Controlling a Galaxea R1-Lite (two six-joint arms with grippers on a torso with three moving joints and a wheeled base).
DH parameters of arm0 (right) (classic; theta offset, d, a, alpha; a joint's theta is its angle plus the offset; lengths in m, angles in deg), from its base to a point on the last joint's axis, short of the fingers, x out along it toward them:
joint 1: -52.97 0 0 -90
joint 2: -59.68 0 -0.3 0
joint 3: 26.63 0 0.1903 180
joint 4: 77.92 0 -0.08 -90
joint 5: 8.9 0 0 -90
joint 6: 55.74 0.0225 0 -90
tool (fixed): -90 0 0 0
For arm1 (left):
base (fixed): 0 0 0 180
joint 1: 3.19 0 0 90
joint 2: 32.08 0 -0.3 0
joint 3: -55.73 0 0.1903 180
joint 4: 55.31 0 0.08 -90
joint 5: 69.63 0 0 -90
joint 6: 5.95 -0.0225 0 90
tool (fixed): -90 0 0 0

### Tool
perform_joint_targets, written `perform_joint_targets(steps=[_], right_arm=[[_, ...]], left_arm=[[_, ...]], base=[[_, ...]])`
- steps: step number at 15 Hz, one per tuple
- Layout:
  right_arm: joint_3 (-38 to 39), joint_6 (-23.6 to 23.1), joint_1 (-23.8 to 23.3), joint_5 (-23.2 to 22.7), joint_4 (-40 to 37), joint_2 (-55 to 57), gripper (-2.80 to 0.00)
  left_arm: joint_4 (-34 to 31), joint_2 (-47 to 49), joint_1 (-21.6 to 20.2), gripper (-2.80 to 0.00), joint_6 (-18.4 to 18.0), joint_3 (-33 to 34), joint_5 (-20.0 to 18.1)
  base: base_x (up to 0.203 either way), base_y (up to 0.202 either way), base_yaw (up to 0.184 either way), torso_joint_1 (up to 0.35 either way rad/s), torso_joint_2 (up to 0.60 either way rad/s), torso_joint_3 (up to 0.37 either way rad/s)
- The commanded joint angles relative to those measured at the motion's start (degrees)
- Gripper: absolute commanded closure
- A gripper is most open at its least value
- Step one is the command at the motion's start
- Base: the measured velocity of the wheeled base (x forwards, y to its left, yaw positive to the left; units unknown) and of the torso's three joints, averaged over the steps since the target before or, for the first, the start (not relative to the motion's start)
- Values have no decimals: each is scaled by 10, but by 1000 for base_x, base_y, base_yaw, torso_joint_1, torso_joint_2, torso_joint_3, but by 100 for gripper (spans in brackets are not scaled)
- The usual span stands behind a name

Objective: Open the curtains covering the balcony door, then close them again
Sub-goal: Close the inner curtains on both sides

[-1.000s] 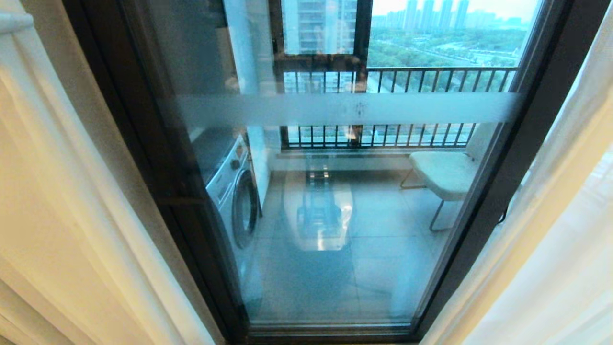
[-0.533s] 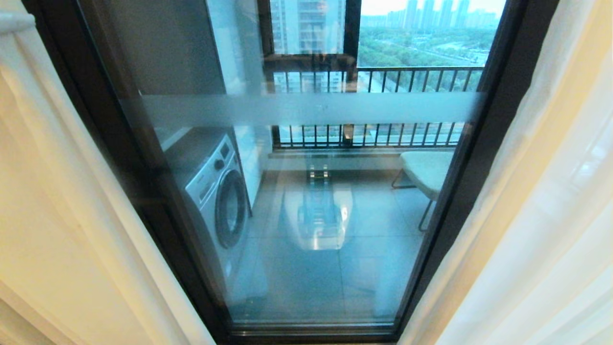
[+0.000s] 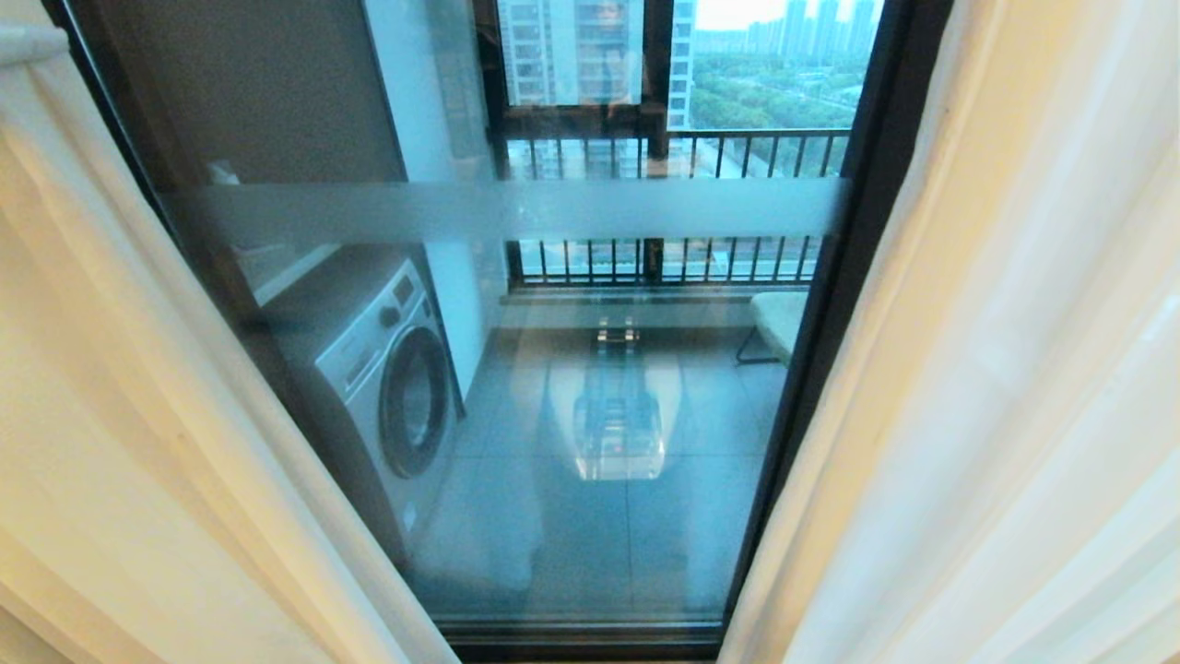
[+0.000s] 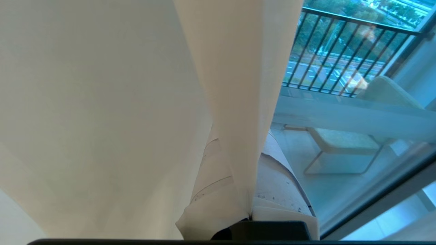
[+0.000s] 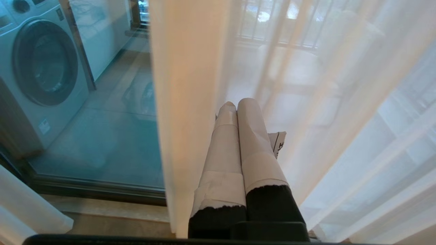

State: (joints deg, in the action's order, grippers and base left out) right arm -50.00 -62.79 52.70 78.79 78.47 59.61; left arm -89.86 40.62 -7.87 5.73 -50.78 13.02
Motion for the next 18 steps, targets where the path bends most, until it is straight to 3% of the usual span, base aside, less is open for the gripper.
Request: perform_joint_targets(steps=[1, 18], right_arm=[[0, -1, 0, -1, 0, 1, 0], [0, -1, 0, 0, 0, 1, 0]], left_arm=[[-1, 2, 0, 0, 1, 1, 0], [-1, 0, -1, 0, 1, 3, 1]], base=[[0, -192, 2, -2, 2, 2], [0, -191, 2, 2, 2, 3]])
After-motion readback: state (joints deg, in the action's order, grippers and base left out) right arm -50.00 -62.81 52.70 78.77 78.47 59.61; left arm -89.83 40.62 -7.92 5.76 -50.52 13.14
